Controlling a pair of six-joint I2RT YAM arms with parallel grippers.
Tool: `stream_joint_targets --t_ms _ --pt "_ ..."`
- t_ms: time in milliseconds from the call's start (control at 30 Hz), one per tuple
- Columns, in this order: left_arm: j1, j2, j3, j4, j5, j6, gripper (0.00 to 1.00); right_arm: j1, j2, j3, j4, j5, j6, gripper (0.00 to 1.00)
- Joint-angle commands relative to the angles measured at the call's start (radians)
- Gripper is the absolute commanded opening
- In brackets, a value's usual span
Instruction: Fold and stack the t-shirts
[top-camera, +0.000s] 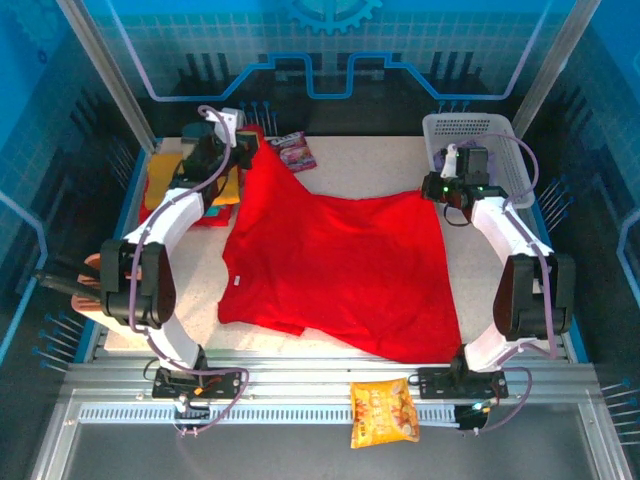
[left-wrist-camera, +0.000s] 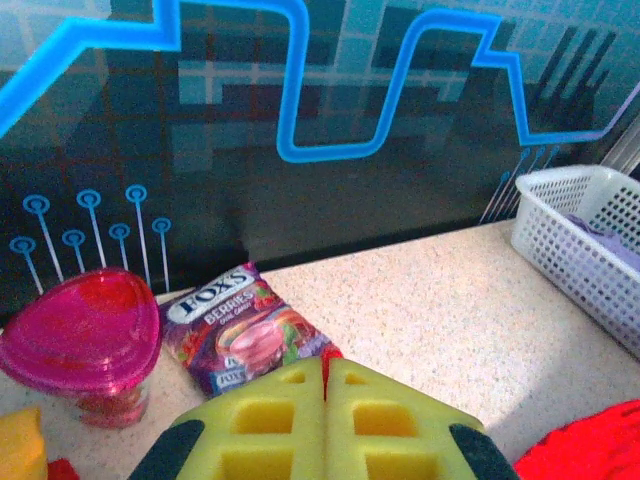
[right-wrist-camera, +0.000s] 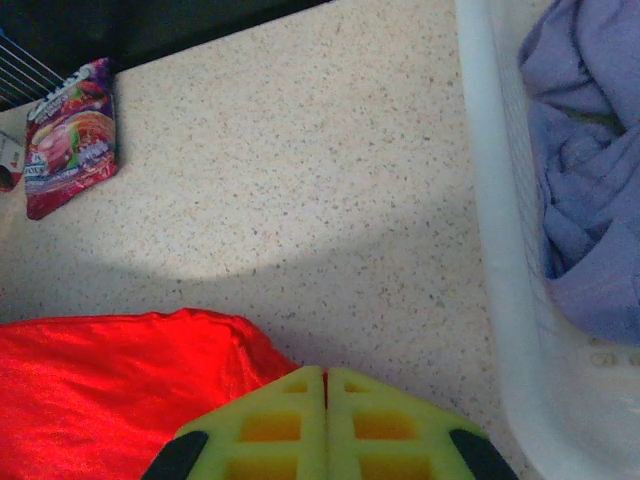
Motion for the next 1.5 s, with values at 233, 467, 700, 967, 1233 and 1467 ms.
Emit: stream_joint_targets --t_ms 233,467,700,967,1233,1467 --pt "-0.051 -0.383 -0.394 -0.021 -0.088 0.100 0.00 -0.032 -0.195 -0.239 -0.022 -0.008 0.004 0.00" --pt "-0.064 -0.603 -0.557 -0.094 -0.136 0.054 0.00 -0.045 -0.296 -0.367 -0.093 0.077 0.070 0.00" --pt "-0.091 -0.682 -0.661 -0.112 -0.291 0.030 0.00 -0.160 -0.300 -0.427 -0.147 0.078 0.127 0.00" --pt "-0.109 -0.765 -0.718 -0.170 -0.469 0.005 0.00 -0.201 -0.285 -0.448 -0.147 -0.004 0.114 0.00" --pt "-0.135 -0.800 -0.767 -0.194 -0.585 0.000 0.00 -0.214 -0.230 -0.472 -0.165 0.003 0.112 0.00" --pt "-0.144 -0.830 -0.800 -0.229 -0.651 -0.024 0.05 -0.228 -0.217 -0.479 -0.183 0.016 0.121 0.00"
